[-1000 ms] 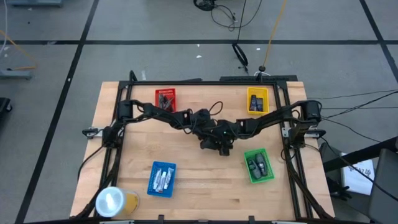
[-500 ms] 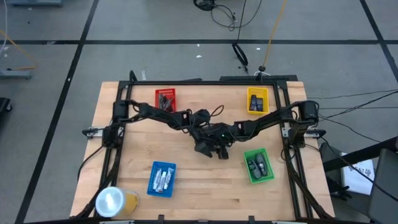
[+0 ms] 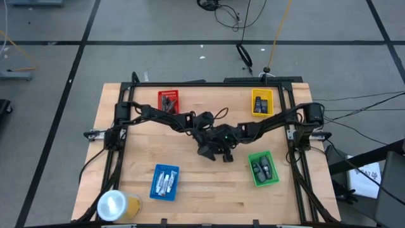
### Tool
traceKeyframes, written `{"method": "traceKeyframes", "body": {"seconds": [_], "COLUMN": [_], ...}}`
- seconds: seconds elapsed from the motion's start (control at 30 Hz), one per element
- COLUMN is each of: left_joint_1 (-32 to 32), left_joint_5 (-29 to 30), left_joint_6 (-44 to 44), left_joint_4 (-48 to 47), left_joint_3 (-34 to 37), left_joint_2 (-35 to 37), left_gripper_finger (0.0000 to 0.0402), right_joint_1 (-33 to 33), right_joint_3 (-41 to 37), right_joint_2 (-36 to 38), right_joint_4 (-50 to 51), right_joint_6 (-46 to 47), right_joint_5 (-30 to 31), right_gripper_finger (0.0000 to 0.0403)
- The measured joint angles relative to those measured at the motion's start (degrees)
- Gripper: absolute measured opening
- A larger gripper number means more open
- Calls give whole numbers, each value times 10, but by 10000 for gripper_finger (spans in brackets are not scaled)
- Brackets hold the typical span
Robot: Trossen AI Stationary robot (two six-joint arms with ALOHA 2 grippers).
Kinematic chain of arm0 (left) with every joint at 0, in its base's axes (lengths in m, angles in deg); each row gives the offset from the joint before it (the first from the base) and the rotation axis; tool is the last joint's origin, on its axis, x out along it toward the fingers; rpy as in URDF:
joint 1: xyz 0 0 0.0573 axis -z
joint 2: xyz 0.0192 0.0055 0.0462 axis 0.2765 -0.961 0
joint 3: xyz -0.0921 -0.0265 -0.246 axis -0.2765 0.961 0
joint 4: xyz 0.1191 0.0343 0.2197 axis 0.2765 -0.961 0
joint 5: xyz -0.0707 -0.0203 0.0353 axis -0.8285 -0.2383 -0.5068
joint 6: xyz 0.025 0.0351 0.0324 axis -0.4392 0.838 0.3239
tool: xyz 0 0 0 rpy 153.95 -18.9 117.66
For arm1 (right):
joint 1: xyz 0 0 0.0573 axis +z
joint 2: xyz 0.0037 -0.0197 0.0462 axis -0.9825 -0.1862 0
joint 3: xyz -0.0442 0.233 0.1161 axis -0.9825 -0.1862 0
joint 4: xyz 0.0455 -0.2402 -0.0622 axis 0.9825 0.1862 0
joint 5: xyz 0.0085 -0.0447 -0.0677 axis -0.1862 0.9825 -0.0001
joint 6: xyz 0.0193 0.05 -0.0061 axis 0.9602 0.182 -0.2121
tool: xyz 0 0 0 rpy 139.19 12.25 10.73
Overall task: Pick & Place Travel size toiletries
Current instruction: Put the black comb into the orange basket
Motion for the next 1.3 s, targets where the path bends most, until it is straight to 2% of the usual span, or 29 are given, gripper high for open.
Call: {"method": "traceKeyframes", "body": {"seconds": [0.17,0.27,0.37,0.47,0.63,0.83,0.93,1.07,1.3], "left_joint_1": [-7,-12,-19,-27,-37,-11,6,19,24], "left_joint_5": [11,22,26,28,70,99,117,149,173], "left_joint_6": [20,35,46,68,75,88,97,104,96], "left_joint_4": [-16,-27,-41,-43,-48,-51,-54,-51,-24], "left_joint_3": [0,0,0,0,0,0,0,0,0], "left_joint_2": [-1,0,0,-1,-1,-1,-1,-1,-1], "left_gripper_finger": [349,349,349,349,349,349,349,349,349], "right_joint_1": [7,14,23,29,39,55,68,91,114], "right_joint_3": [0,0,0,-1,-1,-2,-2,-2,2], "right_joint_2": [0,9,21,32,50,74,96,99,59], "right_joint_4": [-40,-52,-61,-60,-60,-39,-24,-10,36], "right_joint_6": [23,29,30,42,63,72,85,128,174], "right_joint_5": [15,19,22,20,21,60,65,62,65], "right_gripper_finger": [1,20,65,128,228,306,324,329,321]}}
